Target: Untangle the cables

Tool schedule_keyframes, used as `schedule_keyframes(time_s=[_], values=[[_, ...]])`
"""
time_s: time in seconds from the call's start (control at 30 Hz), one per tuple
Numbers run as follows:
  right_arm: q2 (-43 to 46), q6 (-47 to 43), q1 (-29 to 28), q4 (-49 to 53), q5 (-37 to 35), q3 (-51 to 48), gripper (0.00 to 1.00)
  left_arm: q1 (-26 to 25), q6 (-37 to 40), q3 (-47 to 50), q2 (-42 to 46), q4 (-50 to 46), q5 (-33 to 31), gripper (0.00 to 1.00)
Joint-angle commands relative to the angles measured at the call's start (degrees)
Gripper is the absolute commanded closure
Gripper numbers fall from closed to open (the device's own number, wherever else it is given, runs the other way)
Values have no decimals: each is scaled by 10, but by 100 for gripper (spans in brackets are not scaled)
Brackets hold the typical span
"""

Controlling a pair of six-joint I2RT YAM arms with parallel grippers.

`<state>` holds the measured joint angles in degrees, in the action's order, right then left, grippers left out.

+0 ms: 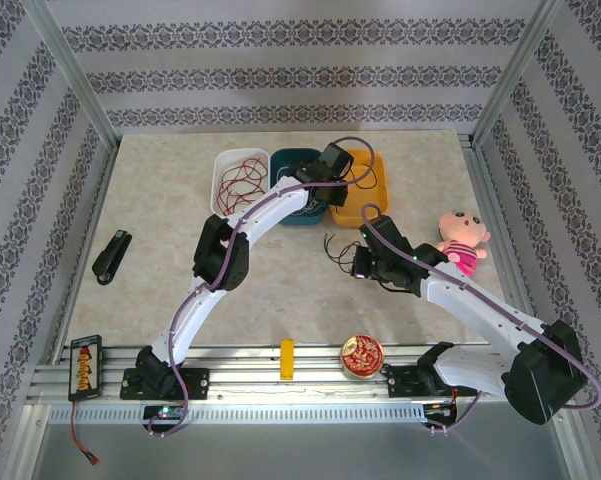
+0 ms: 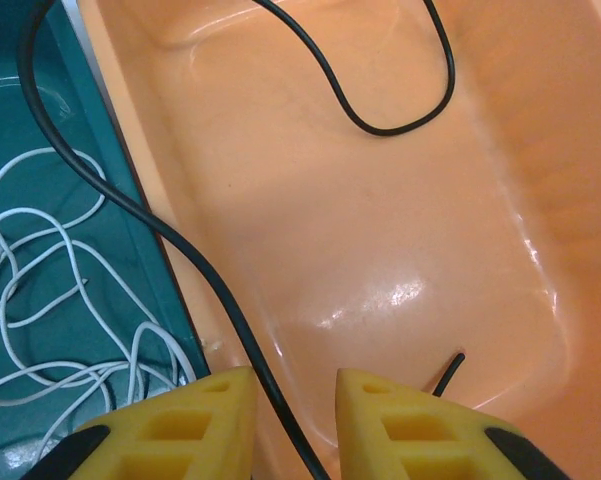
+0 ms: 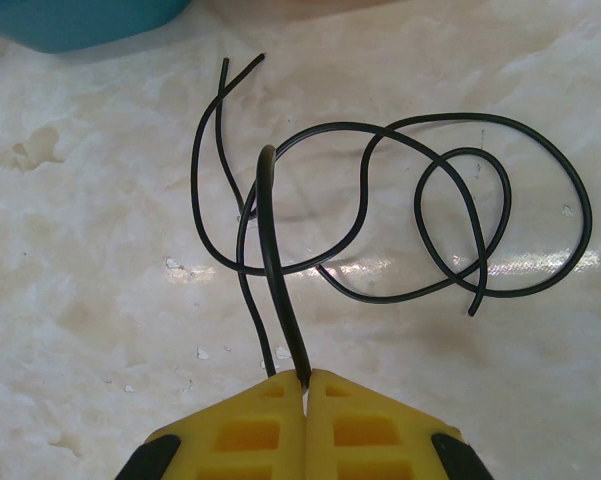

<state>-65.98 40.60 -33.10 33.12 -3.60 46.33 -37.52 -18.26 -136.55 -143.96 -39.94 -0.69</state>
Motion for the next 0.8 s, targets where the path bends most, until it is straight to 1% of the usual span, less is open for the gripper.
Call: schedule_keyframes(time_s=[0.0,0.17,0.27,0.4,0.5,0.63,0.67,0.7,0.77], values=[[7,4,7,-4,-13,-7,100,-2,8,-21,-11,-14,-8,76],[6,5,7,-6,-12,-9,100,-2,10,-23,-15,-14,-13,76],[6,5,7,-6,-12,-8,100,-2,8,-35,-26,-20,-11,72],[6,4,7,-5,-12,-6,100,-2,6,-55,-41,-29,-5,73],[6,5,7,-4,-12,-5,100,-2,7,-59,-44,-30,-5,80],[6,4,8,-5,-12,-4,100,-2,13,-62,-43,-27,-6,83],[5,3,8,-4,-12,-4,100,-2,15,-62,-44,-25,-6,87],[4,4,8,-5,-13,-3,100,-2,17,-64,-43,-23,-2,93],[3,4,8,-5,-13,-2,100,-2,25,-63,-44,-16,11,100]])
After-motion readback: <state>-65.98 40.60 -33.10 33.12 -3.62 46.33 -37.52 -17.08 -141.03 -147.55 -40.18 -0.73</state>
